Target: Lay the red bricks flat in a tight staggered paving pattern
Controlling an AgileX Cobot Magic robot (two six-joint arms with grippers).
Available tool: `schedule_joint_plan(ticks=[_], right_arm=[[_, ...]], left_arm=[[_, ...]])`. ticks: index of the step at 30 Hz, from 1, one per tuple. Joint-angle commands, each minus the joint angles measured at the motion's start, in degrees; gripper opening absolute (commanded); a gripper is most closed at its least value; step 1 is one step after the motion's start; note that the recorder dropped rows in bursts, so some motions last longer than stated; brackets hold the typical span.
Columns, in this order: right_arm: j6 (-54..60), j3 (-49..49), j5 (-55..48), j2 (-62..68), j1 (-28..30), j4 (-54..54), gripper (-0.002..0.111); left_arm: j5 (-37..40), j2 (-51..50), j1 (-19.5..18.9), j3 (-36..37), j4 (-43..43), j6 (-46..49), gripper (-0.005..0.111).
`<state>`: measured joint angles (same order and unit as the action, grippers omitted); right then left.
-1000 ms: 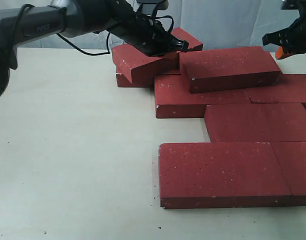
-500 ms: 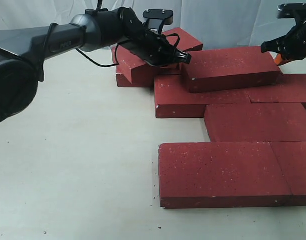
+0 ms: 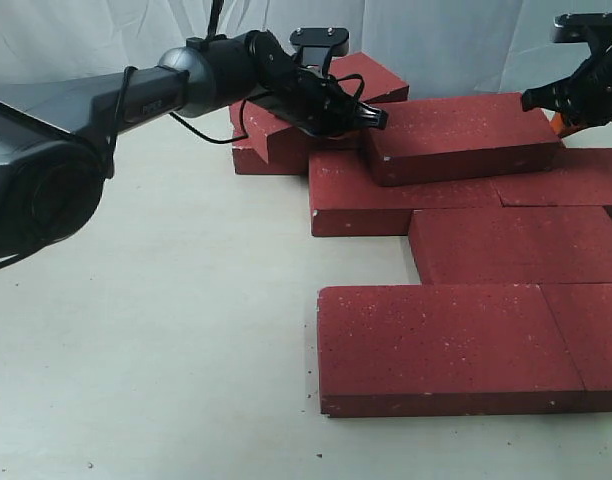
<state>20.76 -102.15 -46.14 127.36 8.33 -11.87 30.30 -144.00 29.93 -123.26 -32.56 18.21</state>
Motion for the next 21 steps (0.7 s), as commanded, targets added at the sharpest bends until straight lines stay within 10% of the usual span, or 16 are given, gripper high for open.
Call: schedule_joint_plan(ticks=[1,21], right_arm=[[0.3,-0.4,-1.4,-0.2,0.2,-0.7,-0.001],[0.8,-0.3,-8.1,-9.0,0.2,-3.2,-0.001]], left_arm=[[0.7,-0.6,2.1,-0.2,-0.4,-0.1,0.000],[5.4,8.1,3.1,-0.2,4.7,-0.3,0.000]])
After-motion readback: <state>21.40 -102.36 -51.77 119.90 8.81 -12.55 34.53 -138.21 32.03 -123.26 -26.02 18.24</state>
